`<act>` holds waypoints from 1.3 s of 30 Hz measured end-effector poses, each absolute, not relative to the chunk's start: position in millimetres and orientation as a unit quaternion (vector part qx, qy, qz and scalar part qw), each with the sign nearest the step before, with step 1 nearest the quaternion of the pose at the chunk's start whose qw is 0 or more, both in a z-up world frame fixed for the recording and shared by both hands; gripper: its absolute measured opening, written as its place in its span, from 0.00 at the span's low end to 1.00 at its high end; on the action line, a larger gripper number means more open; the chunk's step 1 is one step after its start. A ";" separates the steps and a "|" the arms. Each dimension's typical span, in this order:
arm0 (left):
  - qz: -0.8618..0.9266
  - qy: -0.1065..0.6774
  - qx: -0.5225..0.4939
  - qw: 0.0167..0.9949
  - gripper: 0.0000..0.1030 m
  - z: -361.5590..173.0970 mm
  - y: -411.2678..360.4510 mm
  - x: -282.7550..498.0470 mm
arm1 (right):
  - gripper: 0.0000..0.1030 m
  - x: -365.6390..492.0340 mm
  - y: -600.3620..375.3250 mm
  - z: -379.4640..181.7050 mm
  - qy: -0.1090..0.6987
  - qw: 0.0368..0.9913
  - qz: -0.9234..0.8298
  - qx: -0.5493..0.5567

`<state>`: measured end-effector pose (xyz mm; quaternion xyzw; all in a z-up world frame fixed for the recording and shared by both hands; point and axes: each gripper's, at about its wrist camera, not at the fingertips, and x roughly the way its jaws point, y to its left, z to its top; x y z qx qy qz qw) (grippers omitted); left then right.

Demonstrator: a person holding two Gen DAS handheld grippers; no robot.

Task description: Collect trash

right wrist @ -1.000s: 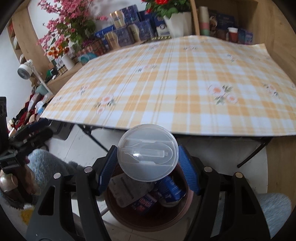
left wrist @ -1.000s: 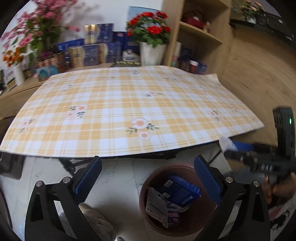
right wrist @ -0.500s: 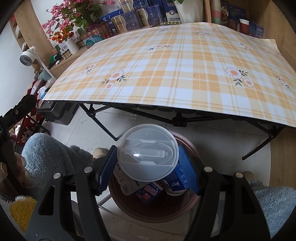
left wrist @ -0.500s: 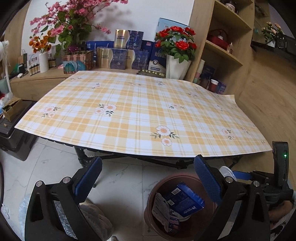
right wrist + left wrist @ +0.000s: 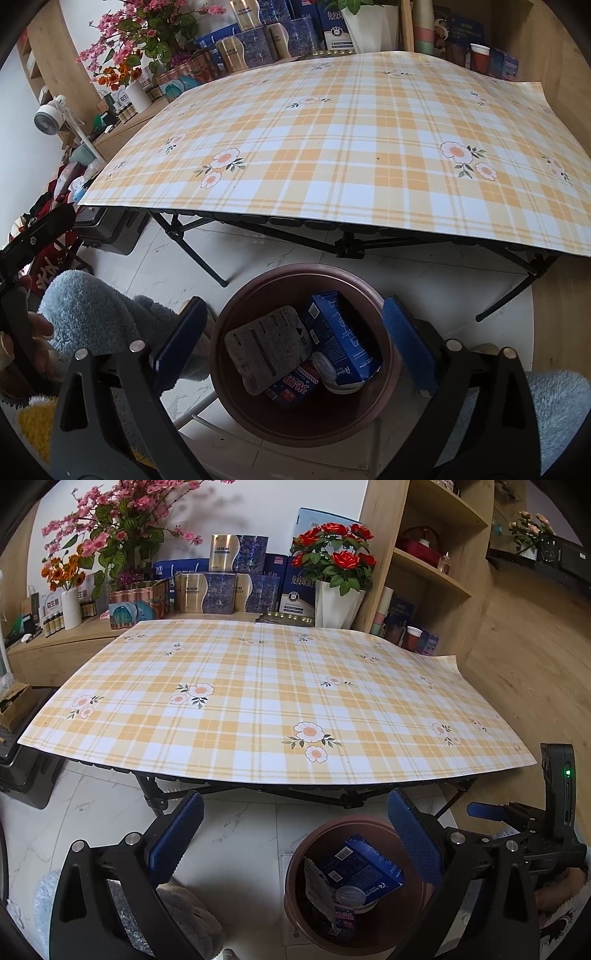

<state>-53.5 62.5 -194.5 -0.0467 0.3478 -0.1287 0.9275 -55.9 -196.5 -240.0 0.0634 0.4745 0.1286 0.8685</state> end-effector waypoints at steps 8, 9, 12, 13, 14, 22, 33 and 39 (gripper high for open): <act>-0.129 0.346 -0.032 0.929 0.94 -191.9 57.5 -53.4 | 0.92 -53.5 -198.7 -228.9 0.469 0.874 0.117 0.058; -0.122 0.343 -0.022 0.931 0.94 -188.7 54.9 -53.9 | 0.92 -52.1 -200.4 -220.6 0.463 0.878 0.109 0.056; -0.128 0.316 0.002 0.940 0.94 -167.9 46.5 -51.6 | 0.94 -47.9 -205.8 -185.6 0.428 0.898 0.091 0.042; -0.128 0.310 0.009 0.942 0.94 -161.5 44.4 -49.6 | 0.94 -45.9 -207.8 -170.4 0.414 0.905 0.086 0.035; -0.126 0.299 0.017 0.946 0.94 -150.9 41.3 -46.9 | 0.94 -44.4 -209.6 -159.9 0.405 0.910 0.083 0.032; -0.122 0.240 0.031 0.963 0.94 -64.2 32.6 -29.4 | 0.94 -28.4 -235.6 -66.2 0.328 0.943 0.056 0.009; -0.068 0.208 0.050 0.974 0.94 -7.0 34.3 -22.2 | 0.94 -23.5 -251.3 -24.0 0.306 0.951 0.040 0.004; -0.062 0.212 0.056 0.974 0.94 0.2 33.7 -21.0 | 0.94 -27.8 -249.4 -19.5 0.299 0.953 0.041 0.002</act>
